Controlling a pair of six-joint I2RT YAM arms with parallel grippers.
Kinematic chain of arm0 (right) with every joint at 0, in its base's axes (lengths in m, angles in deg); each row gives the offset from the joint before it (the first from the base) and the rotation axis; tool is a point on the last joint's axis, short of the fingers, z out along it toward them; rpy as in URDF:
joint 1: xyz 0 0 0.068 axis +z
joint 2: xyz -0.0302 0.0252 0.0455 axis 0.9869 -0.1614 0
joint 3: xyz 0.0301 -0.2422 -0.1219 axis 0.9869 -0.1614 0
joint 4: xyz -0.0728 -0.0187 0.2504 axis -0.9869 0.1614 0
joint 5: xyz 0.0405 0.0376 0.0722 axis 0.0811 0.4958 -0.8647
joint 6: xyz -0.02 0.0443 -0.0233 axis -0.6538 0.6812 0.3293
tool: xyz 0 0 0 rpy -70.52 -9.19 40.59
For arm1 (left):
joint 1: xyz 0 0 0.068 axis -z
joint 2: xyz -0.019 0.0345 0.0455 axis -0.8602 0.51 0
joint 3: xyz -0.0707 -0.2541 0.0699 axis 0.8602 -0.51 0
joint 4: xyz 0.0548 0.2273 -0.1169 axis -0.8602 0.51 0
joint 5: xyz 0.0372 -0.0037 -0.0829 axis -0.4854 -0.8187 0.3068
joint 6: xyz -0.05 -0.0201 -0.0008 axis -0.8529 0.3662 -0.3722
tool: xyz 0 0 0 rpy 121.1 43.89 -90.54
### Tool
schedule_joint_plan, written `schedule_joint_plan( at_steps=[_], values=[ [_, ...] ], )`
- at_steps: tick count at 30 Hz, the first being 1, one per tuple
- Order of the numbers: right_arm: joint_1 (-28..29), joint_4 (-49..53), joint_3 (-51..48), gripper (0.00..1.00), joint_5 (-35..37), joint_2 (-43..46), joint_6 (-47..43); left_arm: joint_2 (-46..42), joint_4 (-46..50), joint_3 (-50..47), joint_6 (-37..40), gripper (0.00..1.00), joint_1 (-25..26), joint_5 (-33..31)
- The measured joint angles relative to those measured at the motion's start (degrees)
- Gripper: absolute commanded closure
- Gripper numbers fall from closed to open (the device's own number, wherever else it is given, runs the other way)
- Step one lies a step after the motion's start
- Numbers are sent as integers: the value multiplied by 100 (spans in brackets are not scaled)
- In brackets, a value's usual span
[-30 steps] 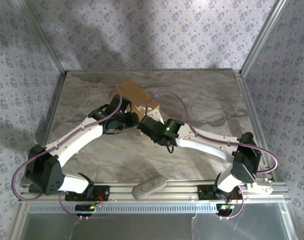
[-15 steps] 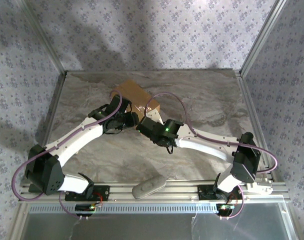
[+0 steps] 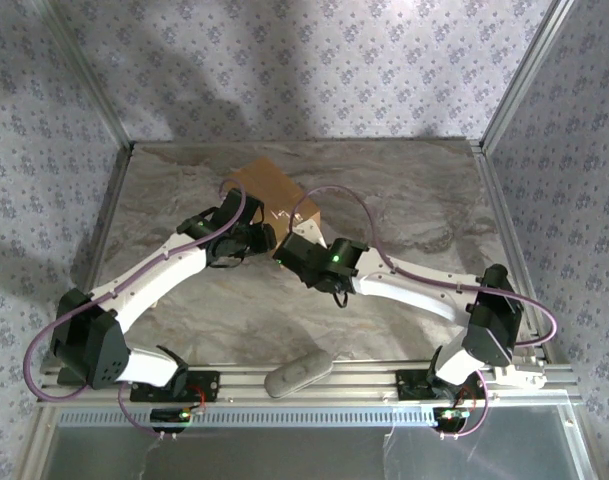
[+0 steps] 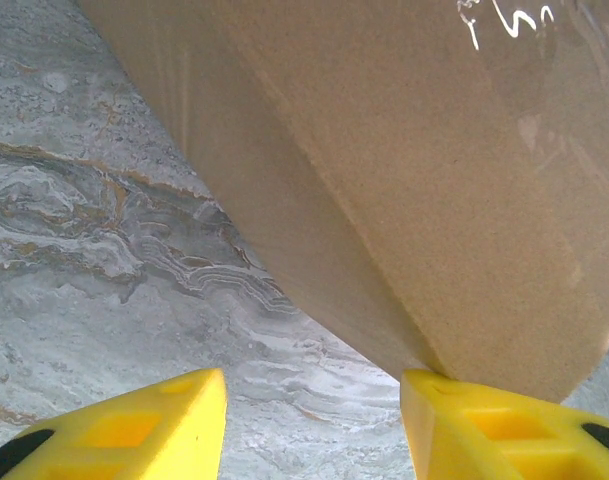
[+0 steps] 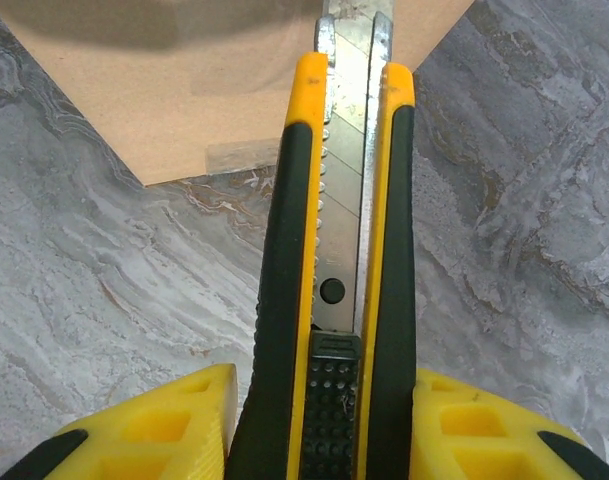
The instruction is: Unpack the express box
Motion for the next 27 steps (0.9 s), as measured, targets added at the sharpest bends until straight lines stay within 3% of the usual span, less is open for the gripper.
schedule_joint_plan(
  at_steps=[27],
  values=[
    [-382, -315, -435, 100, -791, 452, -92, -13, -22, 33, 33, 49, 15, -81]
  ],
)
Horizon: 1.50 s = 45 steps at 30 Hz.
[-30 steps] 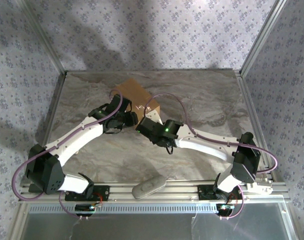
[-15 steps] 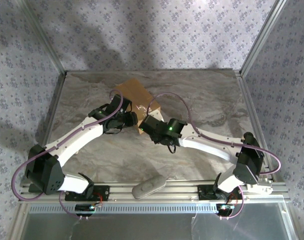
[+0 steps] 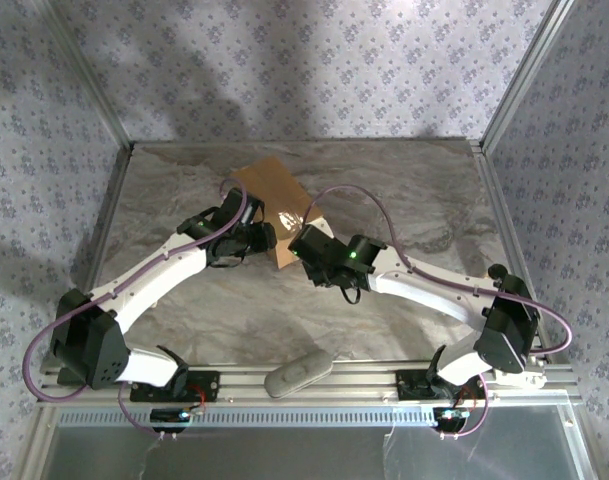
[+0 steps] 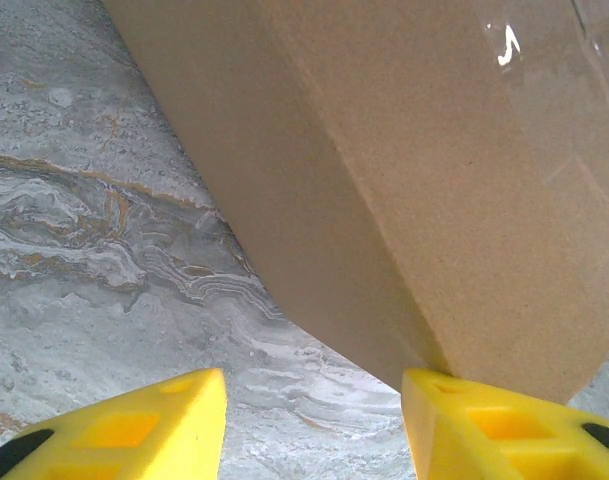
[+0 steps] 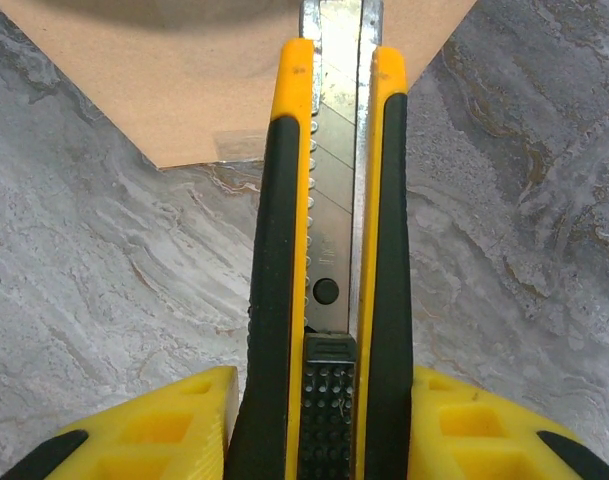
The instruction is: Unpack the express box
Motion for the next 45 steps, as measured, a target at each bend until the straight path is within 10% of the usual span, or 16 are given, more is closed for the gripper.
schedule_joint_plan(
  at_steps=[45],
  values=[
    [175, 243, 195, 100, 328, -203, 52, 225, -155, 120, -267, 49, 59, 74]
  ],
)
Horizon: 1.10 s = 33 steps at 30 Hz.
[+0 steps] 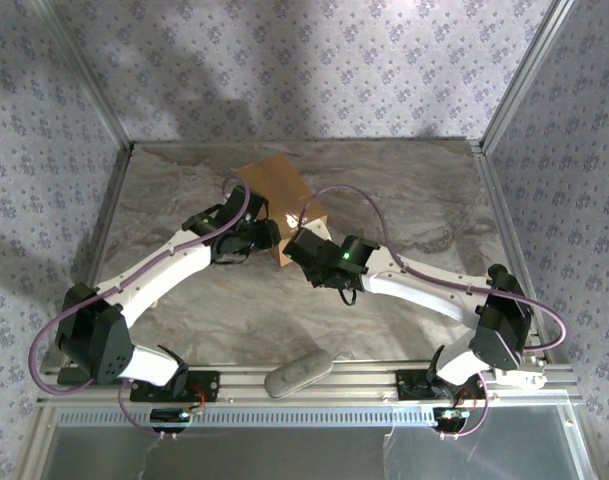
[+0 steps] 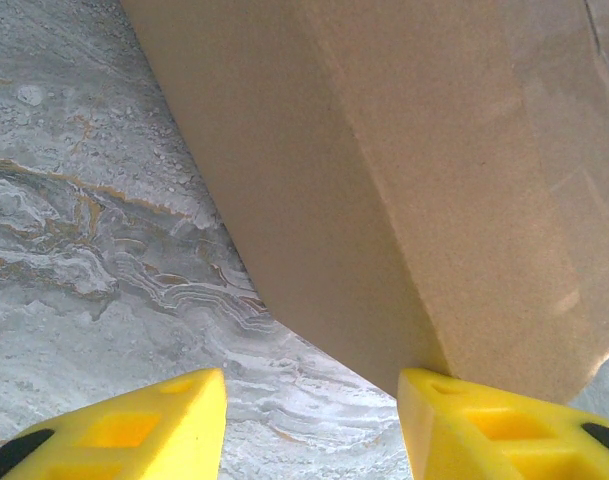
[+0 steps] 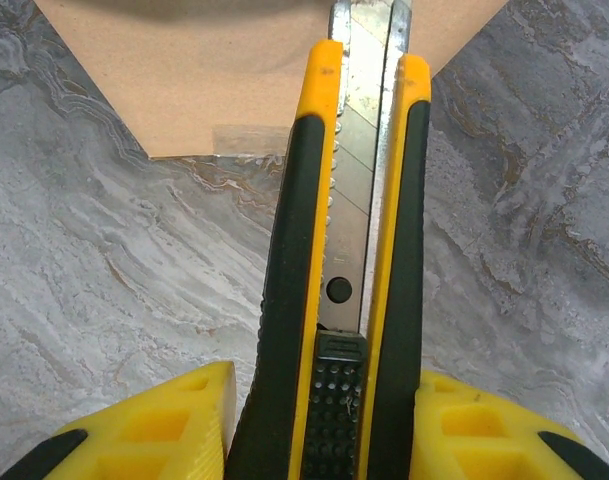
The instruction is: Unpack the express box
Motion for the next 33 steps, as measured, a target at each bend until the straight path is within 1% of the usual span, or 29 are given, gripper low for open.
schedule_joint_plan(
  at_steps=[9, 33],
  values=[
    [81, 63, 74, 100, 116, -92, 42, 11, 17, 7, -39, 49, 2, -17],
    [168, 120, 166, 100, 120, -186, 125, 66, 138, 92, -39, 49, 11, -81]
  ],
)
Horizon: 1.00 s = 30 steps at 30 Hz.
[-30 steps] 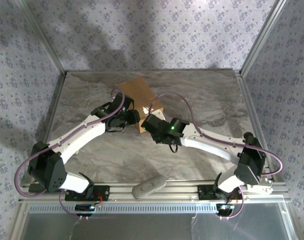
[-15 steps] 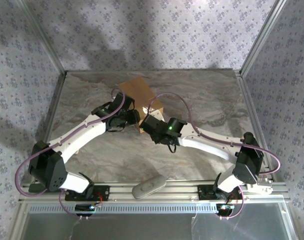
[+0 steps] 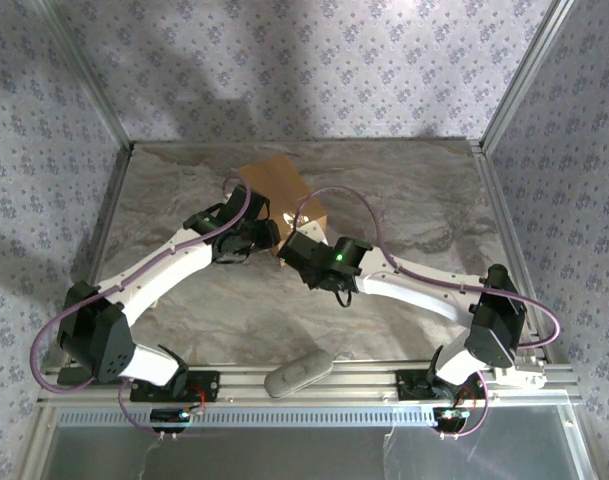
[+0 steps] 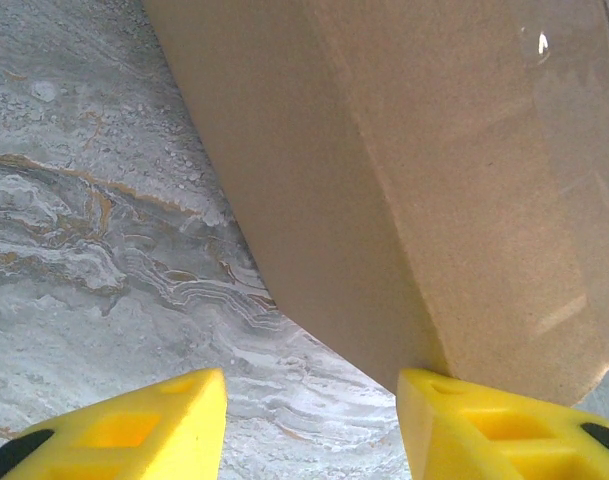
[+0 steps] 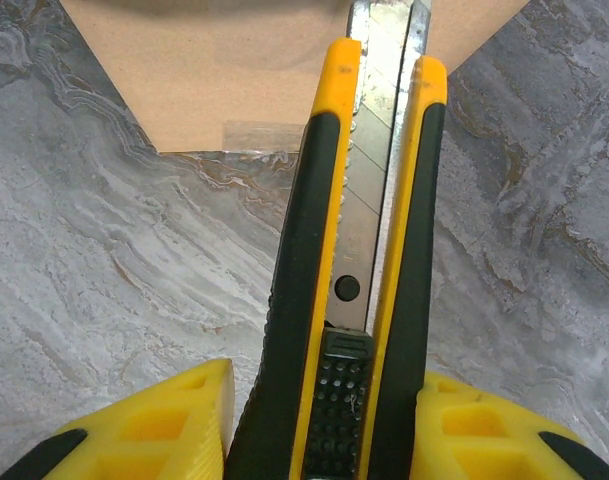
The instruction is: Unpack the express box
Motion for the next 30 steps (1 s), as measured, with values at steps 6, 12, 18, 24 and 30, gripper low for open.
schedule_joint_plan(
  at_steps=[6, 12, 18, 24, 30],
  values=[
    [4, -7, 0, 100, 0, 0, -33, 0, 7, 0, 2, 49, 0, -2],
    [4, -7, 0, 100, 0, 0, -142, 0, 15, 0, 7, 49, 0, -22],
    [4, -9, 0, 100, 0, 0, -293, 0, 42, 11, 7, 49, 0, -44],
    [20, -15, 0, 100, 0, 0, -323, 0, 48, 11, 7, 49, 0, -44],
    [50, -33, 0, 100, 0, 0, -328, 0, 66, 11, 7, 49, 0, -46]
  ],
)
